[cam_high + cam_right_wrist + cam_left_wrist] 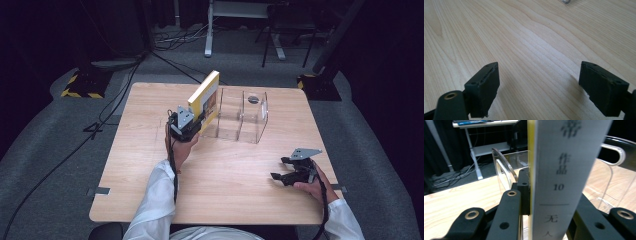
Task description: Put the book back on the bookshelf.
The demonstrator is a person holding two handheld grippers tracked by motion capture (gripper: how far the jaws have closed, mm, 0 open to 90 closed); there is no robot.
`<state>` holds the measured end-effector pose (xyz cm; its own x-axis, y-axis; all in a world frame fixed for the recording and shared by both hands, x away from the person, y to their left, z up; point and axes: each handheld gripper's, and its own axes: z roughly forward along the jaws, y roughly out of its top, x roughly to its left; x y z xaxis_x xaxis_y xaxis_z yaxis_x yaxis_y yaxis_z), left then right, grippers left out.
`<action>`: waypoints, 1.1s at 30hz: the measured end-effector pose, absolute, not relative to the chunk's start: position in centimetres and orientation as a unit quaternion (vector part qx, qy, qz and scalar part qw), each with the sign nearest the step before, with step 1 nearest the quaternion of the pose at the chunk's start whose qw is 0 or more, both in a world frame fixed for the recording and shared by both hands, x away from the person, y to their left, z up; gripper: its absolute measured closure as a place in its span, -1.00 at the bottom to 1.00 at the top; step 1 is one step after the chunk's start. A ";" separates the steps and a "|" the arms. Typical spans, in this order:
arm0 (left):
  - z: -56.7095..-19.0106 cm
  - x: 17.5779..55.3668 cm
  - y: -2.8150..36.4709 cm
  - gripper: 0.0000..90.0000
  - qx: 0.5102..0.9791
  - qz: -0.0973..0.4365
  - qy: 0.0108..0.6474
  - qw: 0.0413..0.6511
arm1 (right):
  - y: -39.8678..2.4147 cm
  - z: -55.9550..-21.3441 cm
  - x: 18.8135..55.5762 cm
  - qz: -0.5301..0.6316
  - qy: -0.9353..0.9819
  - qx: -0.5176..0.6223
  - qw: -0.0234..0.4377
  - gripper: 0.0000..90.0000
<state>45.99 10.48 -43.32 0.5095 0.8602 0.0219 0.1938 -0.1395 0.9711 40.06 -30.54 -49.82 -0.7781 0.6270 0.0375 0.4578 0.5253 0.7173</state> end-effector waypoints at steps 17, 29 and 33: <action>-45.1 46.8 7.8 0.69 0.669 0.349 0.428 0.498 | -30.3 -49.9 40.0 0.368 0.871 0.307 0.110 -0.62; -46.3 46.7 7.2 0.68 0.643 0.344 0.465 0.501 | -30.3 -50.0 40.0 0.367 0.872 0.304 0.111 -0.62; -46.4 46.6 7.3 0.63 0.646 0.336 0.468 0.501 | -30.3 -50.0 40.0 0.367 0.872 0.303 0.112 -0.62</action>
